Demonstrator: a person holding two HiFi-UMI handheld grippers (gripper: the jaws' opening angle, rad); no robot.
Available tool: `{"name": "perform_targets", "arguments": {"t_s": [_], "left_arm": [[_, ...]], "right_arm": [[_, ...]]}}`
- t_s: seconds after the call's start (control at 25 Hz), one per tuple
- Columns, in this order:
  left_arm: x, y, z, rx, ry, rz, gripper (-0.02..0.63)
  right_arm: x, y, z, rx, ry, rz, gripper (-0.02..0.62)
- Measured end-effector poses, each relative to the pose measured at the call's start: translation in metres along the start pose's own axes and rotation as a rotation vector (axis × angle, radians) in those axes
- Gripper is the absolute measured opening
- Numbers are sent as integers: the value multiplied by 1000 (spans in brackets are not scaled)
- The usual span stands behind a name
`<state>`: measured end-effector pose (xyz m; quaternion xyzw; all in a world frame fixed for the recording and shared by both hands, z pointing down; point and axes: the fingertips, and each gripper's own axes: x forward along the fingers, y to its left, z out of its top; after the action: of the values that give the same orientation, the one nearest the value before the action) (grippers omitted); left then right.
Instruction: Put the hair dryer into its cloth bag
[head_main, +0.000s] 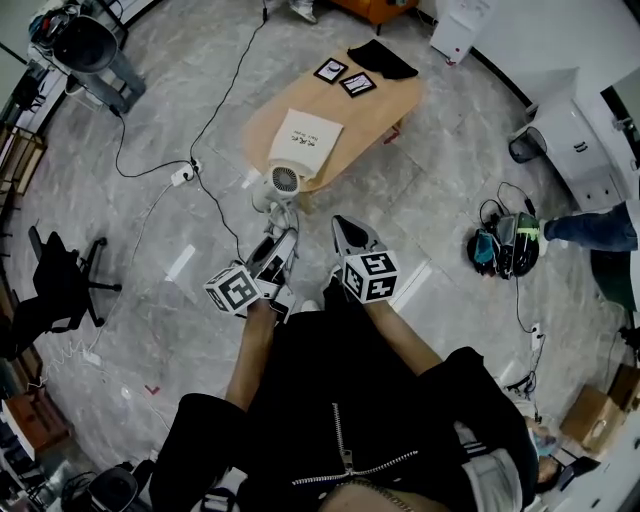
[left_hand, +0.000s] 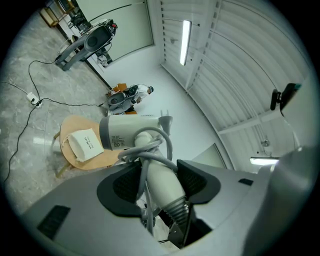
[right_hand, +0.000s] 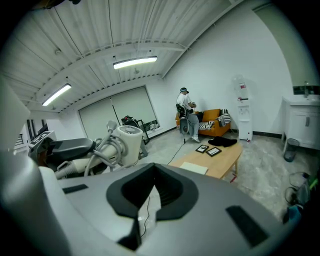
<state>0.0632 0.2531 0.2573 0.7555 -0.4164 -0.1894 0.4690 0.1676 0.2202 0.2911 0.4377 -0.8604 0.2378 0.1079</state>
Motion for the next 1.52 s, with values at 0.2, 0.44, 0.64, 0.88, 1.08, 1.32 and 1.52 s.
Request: {"name": "perform_targets", "arguments": {"t_s": [0.2,0.44,0.64,0.88,1.08,1.32,1.52], "left_arm": [[15,4,8,-1,-36,31,230],[23,9,15,-22,-69,66,230],[29,10,22,-54,-104,79,230],[40,12,25,-60,-118,95,230],[47,23,29,-73,-116,101,230],[66,45,50,-90,-105,113,232],[88,65,84,-92,-102,88,232]], "right_arm": [[15,-15,12,-4,7,38,9],[30,-25,20,3,23,83,9],[32,-39,24,24,32,90,9],[37,-47,22,26,52,106,9],[51,-49,20,22,77,109,9],[83,-56,33,1,94,105,9],[123,-57,48,-16,109,100,9]]}}
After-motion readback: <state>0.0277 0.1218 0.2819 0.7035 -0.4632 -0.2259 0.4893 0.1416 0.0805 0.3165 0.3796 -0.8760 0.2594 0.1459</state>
